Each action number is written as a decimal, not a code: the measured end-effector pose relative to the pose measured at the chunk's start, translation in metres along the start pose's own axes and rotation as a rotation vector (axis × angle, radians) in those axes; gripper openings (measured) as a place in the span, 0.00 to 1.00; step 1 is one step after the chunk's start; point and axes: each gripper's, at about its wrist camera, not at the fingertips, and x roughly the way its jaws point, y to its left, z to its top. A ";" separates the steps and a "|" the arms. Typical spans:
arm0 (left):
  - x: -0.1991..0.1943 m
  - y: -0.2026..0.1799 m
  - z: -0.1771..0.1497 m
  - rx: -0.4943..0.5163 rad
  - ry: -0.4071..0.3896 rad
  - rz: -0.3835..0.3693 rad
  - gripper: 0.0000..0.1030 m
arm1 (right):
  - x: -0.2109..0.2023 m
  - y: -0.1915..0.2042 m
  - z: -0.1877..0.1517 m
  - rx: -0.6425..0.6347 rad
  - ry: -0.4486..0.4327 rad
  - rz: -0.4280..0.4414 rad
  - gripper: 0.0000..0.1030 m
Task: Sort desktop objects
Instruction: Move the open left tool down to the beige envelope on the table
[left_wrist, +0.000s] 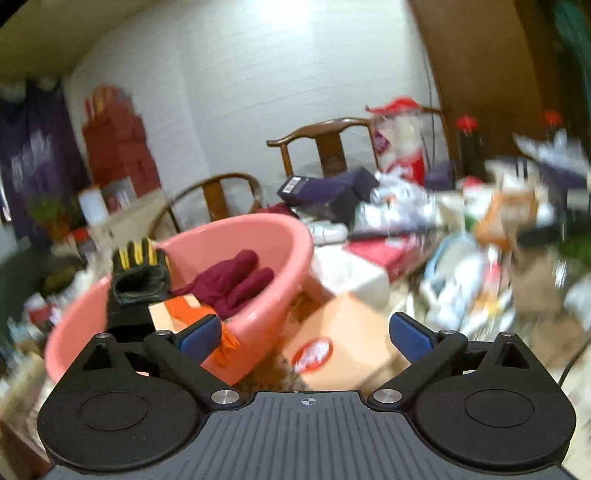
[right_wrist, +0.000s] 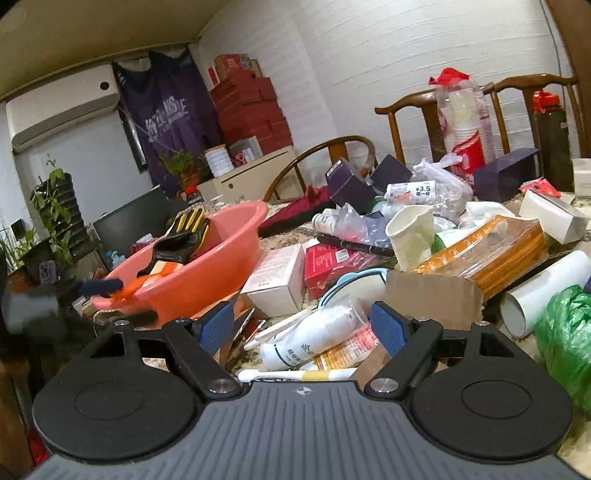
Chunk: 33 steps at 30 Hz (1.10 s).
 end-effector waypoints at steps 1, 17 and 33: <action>0.002 -0.009 -0.007 0.061 -0.008 0.039 0.99 | 0.001 0.001 0.000 -0.010 0.021 0.013 0.82; 0.015 -0.056 -0.039 0.381 -0.110 0.023 0.99 | 0.026 0.016 -0.023 -0.006 0.200 0.143 0.83; 0.055 -0.041 -0.035 0.069 -0.043 0.068 0.36 | 0.021 0.018 -0.025 -0.017 0.120 0.079 0.83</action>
